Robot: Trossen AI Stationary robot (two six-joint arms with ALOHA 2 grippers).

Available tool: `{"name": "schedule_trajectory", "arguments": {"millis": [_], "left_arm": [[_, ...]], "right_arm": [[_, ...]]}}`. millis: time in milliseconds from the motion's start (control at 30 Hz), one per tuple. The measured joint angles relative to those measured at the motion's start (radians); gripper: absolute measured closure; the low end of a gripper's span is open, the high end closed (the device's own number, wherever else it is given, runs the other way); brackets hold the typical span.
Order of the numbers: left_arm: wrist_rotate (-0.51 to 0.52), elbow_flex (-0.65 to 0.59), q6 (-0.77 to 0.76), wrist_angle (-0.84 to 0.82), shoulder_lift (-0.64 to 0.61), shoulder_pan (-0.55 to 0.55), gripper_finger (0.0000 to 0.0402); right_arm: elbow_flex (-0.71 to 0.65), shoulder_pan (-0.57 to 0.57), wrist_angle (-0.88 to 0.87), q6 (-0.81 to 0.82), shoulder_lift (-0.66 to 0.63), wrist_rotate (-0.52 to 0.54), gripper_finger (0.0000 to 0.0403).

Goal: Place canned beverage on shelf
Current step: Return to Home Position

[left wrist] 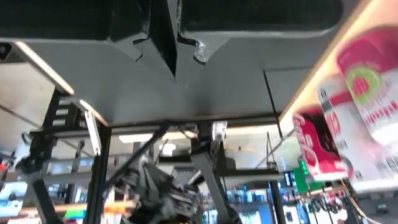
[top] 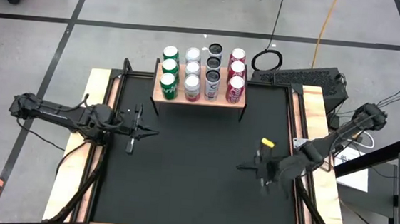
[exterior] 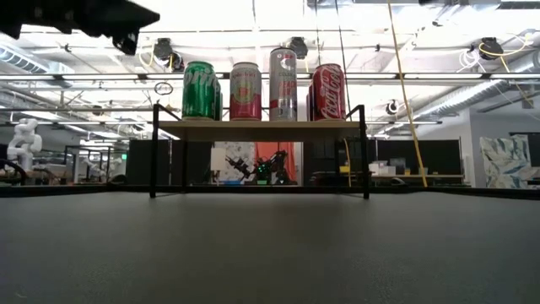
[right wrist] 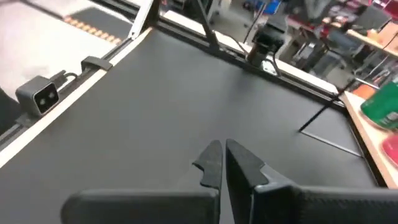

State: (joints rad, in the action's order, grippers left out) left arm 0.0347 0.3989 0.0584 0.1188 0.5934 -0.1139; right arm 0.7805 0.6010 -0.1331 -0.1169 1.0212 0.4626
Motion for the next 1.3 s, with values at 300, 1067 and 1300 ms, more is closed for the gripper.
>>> {"name": "schedule_trajectory", "arguments": {"millis": [300,1067,1300], "left_arm": [[0.001,-0.121,-0.019,0.173,0.010,0.000,0.0391],[0.086,-0.356,-0.026,0.461,0.009,0.000,0.0391],[0.083,-0.391,-0.026,0.503,0.008,0.000,0.0391]], "right_arm": [[-0.313,-0.070,0.225,-0.055,-0.293,-0.169,0.0403],[-0.665,-0.234,0.586,-0.052,-0.489,-0.311,0.0403],[-0.695,-0.236,0.587,-0.034,-0.489,-0.310,0.0403]]}}
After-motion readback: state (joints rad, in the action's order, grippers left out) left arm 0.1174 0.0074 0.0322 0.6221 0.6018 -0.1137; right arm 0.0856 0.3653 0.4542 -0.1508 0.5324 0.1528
